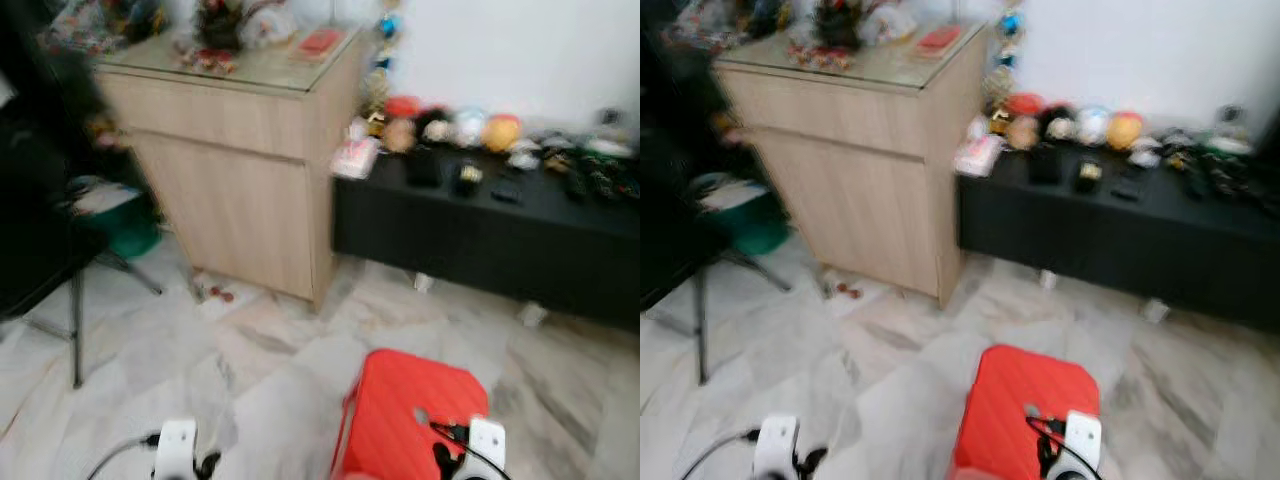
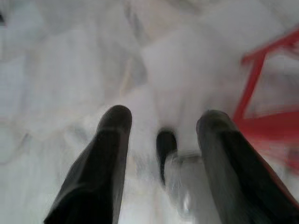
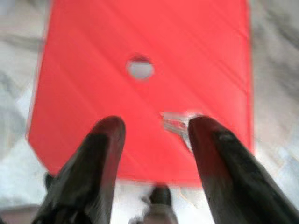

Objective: Hang keys on a hook

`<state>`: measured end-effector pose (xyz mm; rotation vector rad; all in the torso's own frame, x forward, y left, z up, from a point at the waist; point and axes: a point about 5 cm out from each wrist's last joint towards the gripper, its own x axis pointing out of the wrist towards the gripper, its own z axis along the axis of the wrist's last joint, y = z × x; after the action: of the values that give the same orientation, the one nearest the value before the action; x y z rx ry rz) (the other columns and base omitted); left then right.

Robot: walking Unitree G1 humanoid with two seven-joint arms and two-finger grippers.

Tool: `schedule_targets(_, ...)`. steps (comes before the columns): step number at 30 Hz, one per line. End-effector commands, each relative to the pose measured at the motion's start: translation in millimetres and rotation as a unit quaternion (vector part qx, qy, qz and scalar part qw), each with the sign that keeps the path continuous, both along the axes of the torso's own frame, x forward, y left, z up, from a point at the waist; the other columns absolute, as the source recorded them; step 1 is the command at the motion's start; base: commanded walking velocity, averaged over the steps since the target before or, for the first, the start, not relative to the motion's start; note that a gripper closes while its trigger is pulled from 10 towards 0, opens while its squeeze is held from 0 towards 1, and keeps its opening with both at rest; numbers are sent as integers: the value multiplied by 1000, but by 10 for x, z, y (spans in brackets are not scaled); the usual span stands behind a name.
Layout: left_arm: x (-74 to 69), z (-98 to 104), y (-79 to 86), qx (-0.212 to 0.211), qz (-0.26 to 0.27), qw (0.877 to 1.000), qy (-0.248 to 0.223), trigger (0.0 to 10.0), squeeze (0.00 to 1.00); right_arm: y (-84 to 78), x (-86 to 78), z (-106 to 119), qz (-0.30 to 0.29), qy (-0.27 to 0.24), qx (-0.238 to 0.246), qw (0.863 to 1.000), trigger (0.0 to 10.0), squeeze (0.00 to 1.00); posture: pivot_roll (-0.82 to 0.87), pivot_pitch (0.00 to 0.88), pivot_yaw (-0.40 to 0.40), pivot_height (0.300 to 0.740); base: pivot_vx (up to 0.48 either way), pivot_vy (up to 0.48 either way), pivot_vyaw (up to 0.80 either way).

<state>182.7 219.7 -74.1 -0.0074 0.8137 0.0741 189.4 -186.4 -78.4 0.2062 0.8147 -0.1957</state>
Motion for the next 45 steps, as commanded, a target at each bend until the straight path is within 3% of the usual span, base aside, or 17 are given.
schedule_targets(1, -87, -48, 3, 1, -2, 1000, 20, 10000, 0, 0, 27, 18, -6, -9, 1, 1000, 10000, 0, 113, 23, -9, 740, 0, 0, 0)
schedule_targets(9, -125, -70, -22, 2, -8, 1000, 25, 10000, 0, 11, 64, 37, 10, -16, -1, 1000, 10000, 0, 115, 0, -15, 740, 0, 0, 0)
schedule_targets(16, -137, -72, -19, 4, -1, 1000, 21, 10000, 0, -138, 319, 244, -30, -92, -41, 994, 10000, 0, 106, 0, -23, 740, 0, 0, 0)
schedule_targets(20, -128, -70, -37, 4, -2, 1000, 19, 10000, 0, -258, 377, 334, -60, -123, -71, 988, 10000, 0, 106, 10, -27, 740, 0, 0, 0)
schedule_targets(27, -63, -34, -8, 8, 2, 1000, 9, 10000, 0, -283, 382, 378, -63, -145, -99, 982, 10000, 0, 104, 35, -25, 740, 0, 0, 0)
schedule_targets(33, -90, -42, 7, 10, 2, 1000, 12, 10000, 0, -274, 367, 364, -68, -138, -103, 983, 10000, 0, 100, 6, -16, 740, 0, 0, 0)
schedule_targets(38, -109, -39, 28, 11, 9, 1000, 5, 10000, 0, -160, 430, 358, -32, -125, -99, 987, 10000, 0, 120, 0, -34, 740, 0, 0, 0)
schedule_targets(45, -110, -44, -7, 9, 9, 1000, 2, 10000, 0, -90, 497, 387, -27, -129, -94, 987, 10000, 0, 111, 0, -35, 690, 0, 0, 0)
